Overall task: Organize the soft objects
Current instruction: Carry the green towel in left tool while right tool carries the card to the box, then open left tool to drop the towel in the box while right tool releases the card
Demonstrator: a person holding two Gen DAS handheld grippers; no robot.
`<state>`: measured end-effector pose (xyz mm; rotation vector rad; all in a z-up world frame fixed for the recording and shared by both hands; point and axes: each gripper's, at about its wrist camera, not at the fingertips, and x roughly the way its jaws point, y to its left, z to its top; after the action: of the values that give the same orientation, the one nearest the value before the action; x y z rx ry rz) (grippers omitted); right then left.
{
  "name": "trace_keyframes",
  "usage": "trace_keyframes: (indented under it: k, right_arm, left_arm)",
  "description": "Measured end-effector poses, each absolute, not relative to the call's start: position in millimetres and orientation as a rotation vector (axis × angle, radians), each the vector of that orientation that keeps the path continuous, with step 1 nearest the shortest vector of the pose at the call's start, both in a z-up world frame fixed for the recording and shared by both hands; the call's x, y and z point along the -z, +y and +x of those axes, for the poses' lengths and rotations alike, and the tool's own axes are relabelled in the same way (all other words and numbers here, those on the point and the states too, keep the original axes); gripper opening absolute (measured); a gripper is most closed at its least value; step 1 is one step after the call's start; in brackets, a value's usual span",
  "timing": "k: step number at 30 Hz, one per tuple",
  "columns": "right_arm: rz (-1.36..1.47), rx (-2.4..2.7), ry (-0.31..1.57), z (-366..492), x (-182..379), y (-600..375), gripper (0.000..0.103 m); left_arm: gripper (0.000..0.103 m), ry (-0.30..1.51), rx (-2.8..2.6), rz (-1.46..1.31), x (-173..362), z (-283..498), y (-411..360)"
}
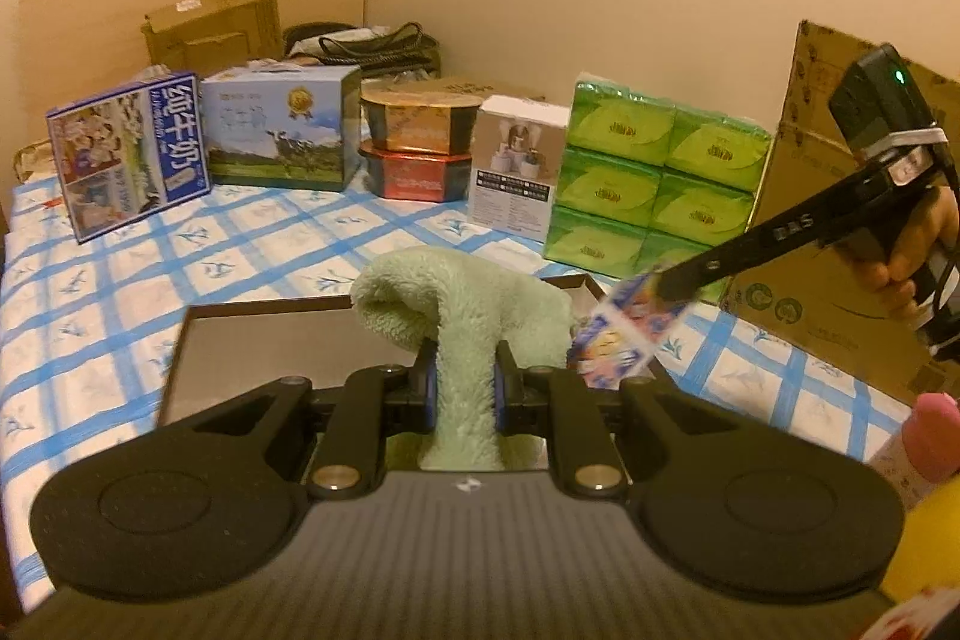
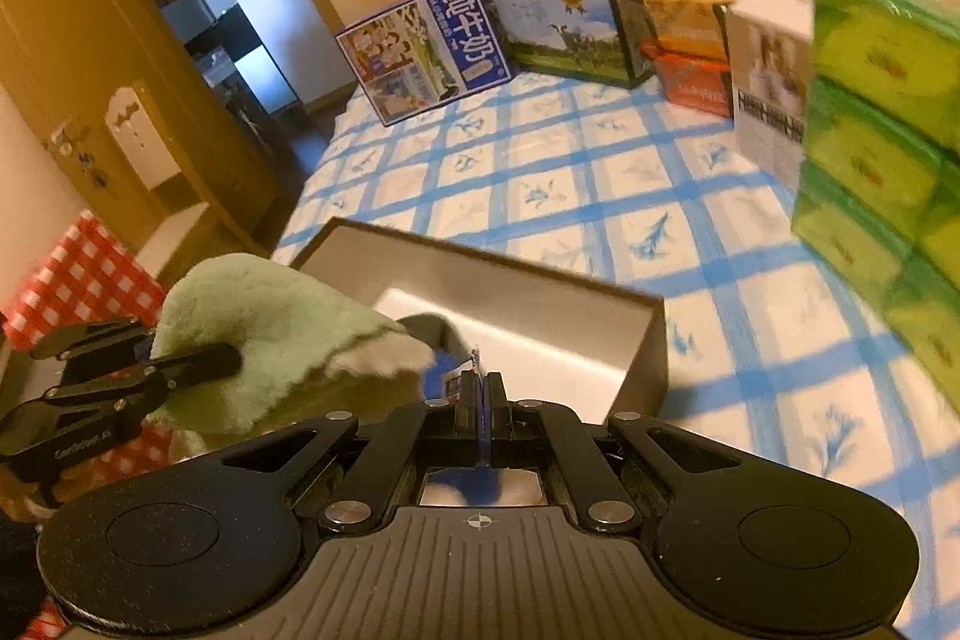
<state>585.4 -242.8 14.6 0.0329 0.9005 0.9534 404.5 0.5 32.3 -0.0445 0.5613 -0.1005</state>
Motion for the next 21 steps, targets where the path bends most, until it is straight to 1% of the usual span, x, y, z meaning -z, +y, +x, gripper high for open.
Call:
trace_keyframes:
  k: [2, 3, 5, 6, 13, 15, 16, 17, 18, 19, 21]
  right_arm:
    - [-0.002, -0.918, 0.848, 588, -9, -236, 0.002]
    - [-0.005, -0.908, 0.838, 590, -5, -234, 0.006]
    - [0.026, -0.911, 0.855, 596, 4, -234, 0.045]
    - [0.038, -0.921, 0.867, 598, 9, -234, 0.048]
    - [0.032, -0.914, 0.884, 598, 23, -239, 0.049]
    - [0.025, -0.919, 0.882, 595, 24, -241, 0.049]
    - [0.029, -0.922, 0.885, 594, 24, -241, 0.049]
    - [0.032, -0.924, 0.887, 593, 25, -242, 0.049]
    - [0.031, -0.928, 0.888, 591, 25, -242, 0.049]
    - [0.025, -0.936, 0.886, 589, 25, -242, 0.049]
    - [0.007, -0.949, 0.883, 584, 24, -242, 0.049]
  left_arm:
    - [0.015, 0.571, 0.102, -0.040, -25, 419, -7]
    - [0.015, 0.577, 0.101, -0.036, -21, 426, -10]
    - [0.015, 0.592, 0.096, -0.037, -13, 439, -14]
    - [0.015, 0.601, 0.094, -0.037, -9, 444, -16]
    - [0.015, 0.631, 0.092, -0.048, 11, 468, -19]
    - [0.022, 0.630, 0.095, -0.051, 12, 472, -21]
    - [0.031, 0.627, 0.105, -0.053, 12, 474, -21]
    - [0.045, 0.626, 0.123, -0.055, 12, 477, -22]
    - [0.050, 0.624, 0.137, -0.052, 13, 479, -23]
    - [0.053, 0.622, 0.129, -0.048, 13, 480, -23]
    - [0.053, 0.615, 0.104, -0.036, 13, 481, -24]
